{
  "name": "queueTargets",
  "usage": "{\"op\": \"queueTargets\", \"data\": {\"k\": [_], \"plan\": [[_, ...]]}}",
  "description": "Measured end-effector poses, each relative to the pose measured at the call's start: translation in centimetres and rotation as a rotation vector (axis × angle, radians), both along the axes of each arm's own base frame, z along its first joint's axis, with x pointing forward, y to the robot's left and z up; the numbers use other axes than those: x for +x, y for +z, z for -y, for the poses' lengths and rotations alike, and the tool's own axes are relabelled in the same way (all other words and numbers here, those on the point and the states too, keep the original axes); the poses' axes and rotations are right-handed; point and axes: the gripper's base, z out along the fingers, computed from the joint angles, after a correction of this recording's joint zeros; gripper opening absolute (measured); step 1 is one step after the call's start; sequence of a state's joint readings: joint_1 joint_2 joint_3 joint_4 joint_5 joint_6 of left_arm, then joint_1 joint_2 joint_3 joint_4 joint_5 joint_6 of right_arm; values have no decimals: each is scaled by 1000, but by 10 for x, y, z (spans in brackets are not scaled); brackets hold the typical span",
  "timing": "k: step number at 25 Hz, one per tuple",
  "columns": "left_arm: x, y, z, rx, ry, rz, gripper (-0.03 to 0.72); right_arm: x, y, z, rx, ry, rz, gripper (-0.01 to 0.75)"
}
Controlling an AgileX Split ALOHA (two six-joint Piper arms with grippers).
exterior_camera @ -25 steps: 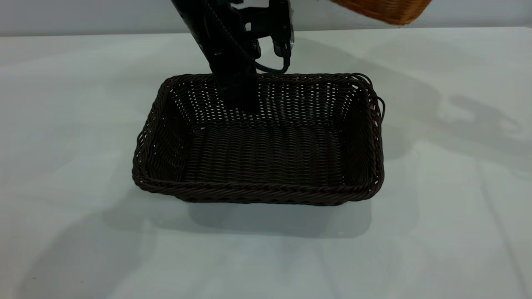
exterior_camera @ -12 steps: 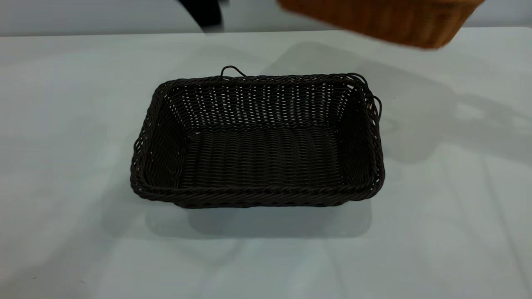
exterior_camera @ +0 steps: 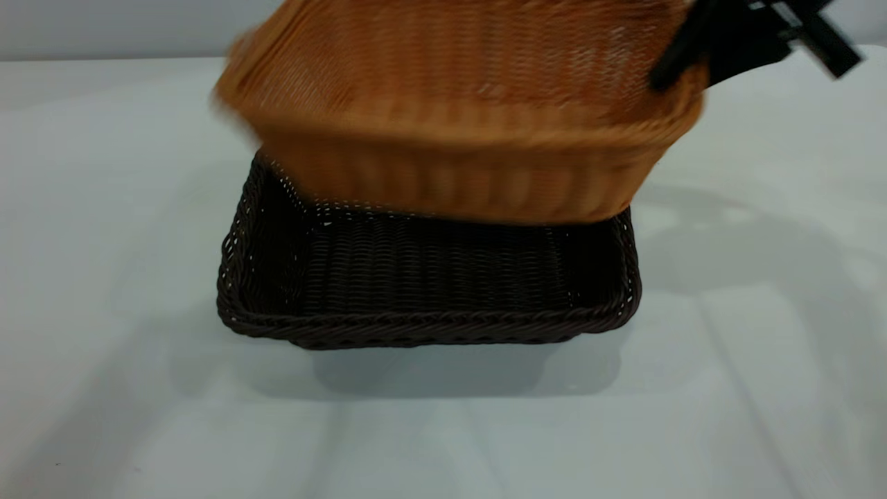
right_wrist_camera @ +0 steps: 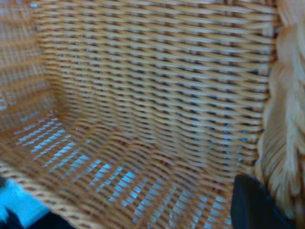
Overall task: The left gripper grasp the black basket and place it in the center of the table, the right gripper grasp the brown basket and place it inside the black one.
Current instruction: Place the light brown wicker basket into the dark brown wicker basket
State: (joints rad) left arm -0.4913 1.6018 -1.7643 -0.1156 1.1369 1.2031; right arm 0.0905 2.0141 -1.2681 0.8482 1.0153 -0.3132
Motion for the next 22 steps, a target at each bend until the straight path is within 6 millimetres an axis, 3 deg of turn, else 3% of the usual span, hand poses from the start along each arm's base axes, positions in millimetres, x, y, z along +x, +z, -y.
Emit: {"op": "queueTargets", "data": {"k": [5, 11, 15, 22], "plan": [[-12, 15, -7, -23, 6, 40, 391, -6, -13, -34, -31, 85, 5, 76], [-14, 16, -8, -36, 35, 23, 391, -7, -18, -37, -39, 101, -5, 78], [-15, 16, -8, -36, 39, 19, 391, 3, -5, -34, -21, 106, 37, 78], [-15, 16, -8, -36, 40, 17, 391, 17, 34, -36, 34, 260, 115, 80]]}}
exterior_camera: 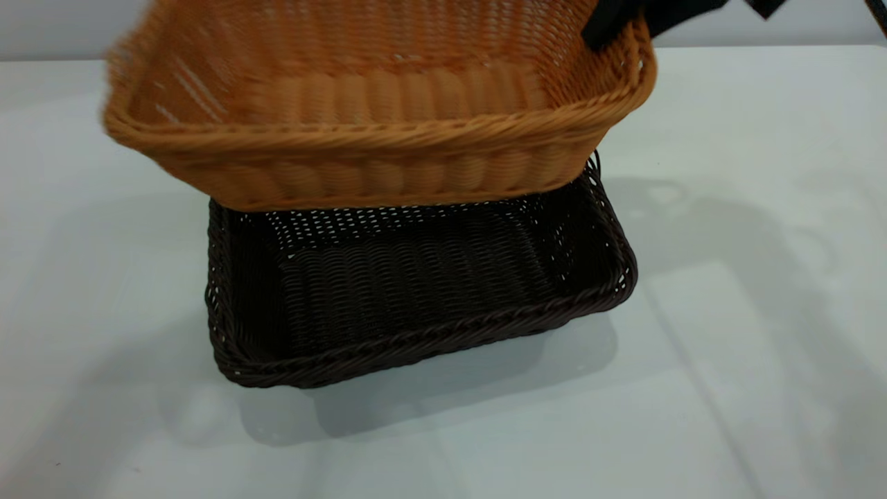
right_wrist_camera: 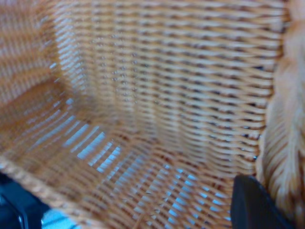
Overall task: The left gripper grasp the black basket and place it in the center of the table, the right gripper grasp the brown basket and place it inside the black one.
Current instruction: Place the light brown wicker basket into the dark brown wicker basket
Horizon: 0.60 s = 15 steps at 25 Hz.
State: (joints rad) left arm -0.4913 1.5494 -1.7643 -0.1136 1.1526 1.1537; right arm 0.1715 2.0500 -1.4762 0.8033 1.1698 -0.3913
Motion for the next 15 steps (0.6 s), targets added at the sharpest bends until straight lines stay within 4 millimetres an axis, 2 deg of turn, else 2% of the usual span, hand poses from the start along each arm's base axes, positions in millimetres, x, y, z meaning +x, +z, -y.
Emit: {"op": "queueTargets", "data": {"k": [9, 15], "plan": [[0, 0, 0, 0, 0, 0, 391, -2, -4, 8, -118, 81, 24, 81], [0, 0, 0, 0, 0, 0, 391, -4, -6, 5, -154, 115, 31, 82]]}}
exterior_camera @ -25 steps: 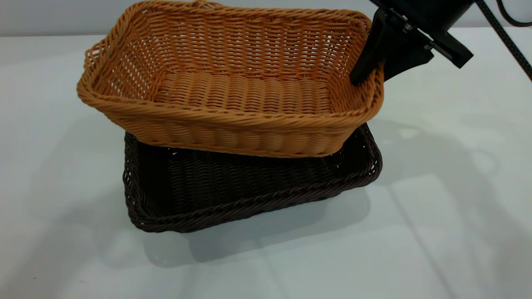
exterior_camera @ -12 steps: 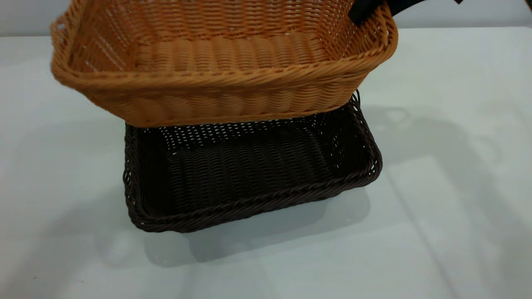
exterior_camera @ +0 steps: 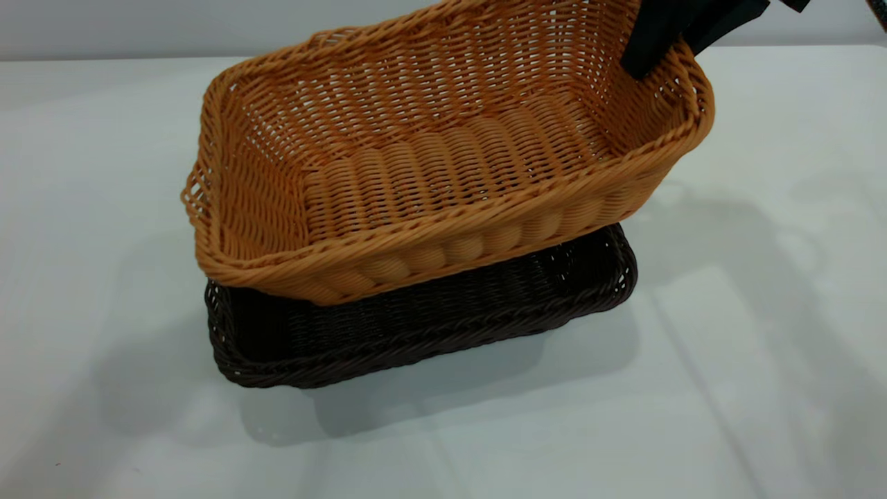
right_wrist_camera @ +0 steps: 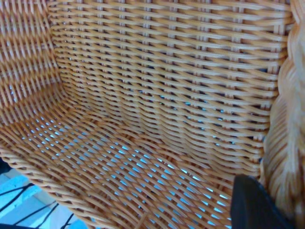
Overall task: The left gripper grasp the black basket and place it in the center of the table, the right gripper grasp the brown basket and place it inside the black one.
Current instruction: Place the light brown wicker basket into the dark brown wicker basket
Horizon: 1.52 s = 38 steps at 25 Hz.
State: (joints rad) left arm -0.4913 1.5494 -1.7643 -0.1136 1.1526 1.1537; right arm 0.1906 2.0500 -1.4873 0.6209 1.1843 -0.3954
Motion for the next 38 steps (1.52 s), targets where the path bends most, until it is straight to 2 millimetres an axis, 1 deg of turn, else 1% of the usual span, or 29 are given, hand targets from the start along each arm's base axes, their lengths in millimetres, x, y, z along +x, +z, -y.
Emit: {"op": "queueTargets", "data": {"k": [3, 6, 11, 15, 19, 23, 28, 30, 34, 38], "plan": [[0, 0, 0, 0, 0, 0, 391, -1, -1, -4, -3, 14, 0, 82], [0, 0, 0, 0, 0, 0, 391, -2, -7, -8, -7, 25, -15, 82], [0, 0, 0, 0, 0, 0, 391, -2, -31, -17, -17, 39, -79, 84], [0, 0, 0, 0, 0, 0, 391, 0, -52, -23, -5, 1, -140, 87], [-1, 0, 0, 4, -1, -7, 391, 5, -63, -23, -18, -48, -117, 90], [-1, 0, 0, 4, -1, -7, 391, 14, -67, -22, -48, -105, -42, 94], [-1, 0, 0, 4, -1, -7, 391, 20, -68, -23, -64, -203, -7, 104], [-1, 0, 0, 4, -1, -7, 391, 22, -68, -23, -64, -245, -9, 104], [-1, 0, 0, 4, -1, -7, 391, 27, -69, -22, -70, -383, -36, 112], [-1, 0, 0, 4, -1, -8, 391, 27, -72, -21, -80, -420, -50, 112]]}}
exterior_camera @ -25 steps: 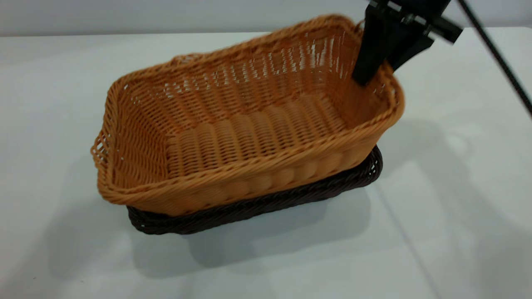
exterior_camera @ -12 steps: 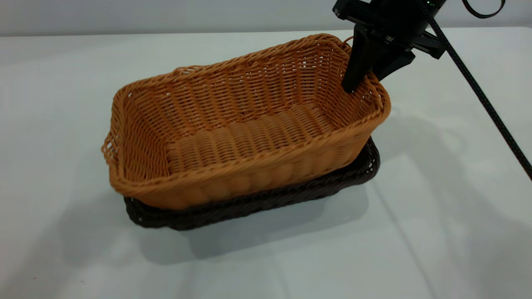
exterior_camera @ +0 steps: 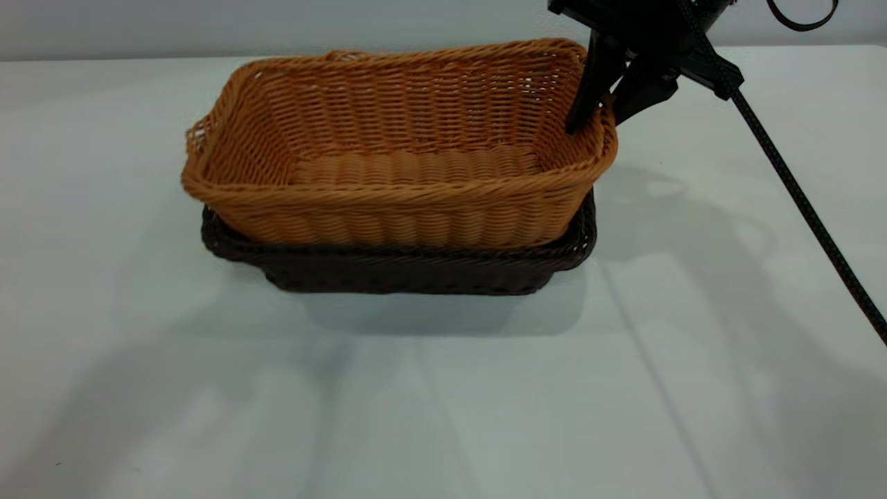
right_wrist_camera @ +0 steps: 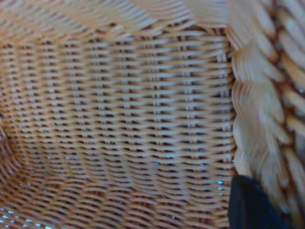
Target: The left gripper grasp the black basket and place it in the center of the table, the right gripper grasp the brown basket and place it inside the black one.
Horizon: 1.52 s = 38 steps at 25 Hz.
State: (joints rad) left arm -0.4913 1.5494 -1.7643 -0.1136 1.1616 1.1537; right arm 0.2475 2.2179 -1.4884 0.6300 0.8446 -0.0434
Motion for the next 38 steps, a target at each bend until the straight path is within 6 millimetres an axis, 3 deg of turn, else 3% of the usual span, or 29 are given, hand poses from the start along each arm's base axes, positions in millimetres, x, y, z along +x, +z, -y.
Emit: {"op": "queueTargets", "data": {"k": [6, 12, 15, 21, 25, 29, 34, 38], "plan": [[0, 0, 0, 1, 0, -3, 391, -4, 0, 0, -2, 33, -38, 183], [0, 0, 0, 0, 0, -5, 391, -16, 1, 0, 8, 217, -86, 407], [-1, 0, 1, -17, 7, -15, 391, -22, 3, 2, 6, 294, -129, 482], [-16, 17, -8, -97, 122, -12, 391, -11, 29, 3, -43, 348, -96, 507], [-45, 45, -25, -195, 224, 38, 391, -12, 77, 5, -47, 343, 13, 507], [-78, 71, -46, -278, 295, 113, 390, -30, 145, 13, -80, 338, 167, 507], [-116, 94, -69, -442, 440, 138, 390, -74, 237, 29, -122, 295, 384, 507], [-140, 106, -86, -572, 573, 144, 390, -121, 286, 45, -148, 258, 519, 507]]}}
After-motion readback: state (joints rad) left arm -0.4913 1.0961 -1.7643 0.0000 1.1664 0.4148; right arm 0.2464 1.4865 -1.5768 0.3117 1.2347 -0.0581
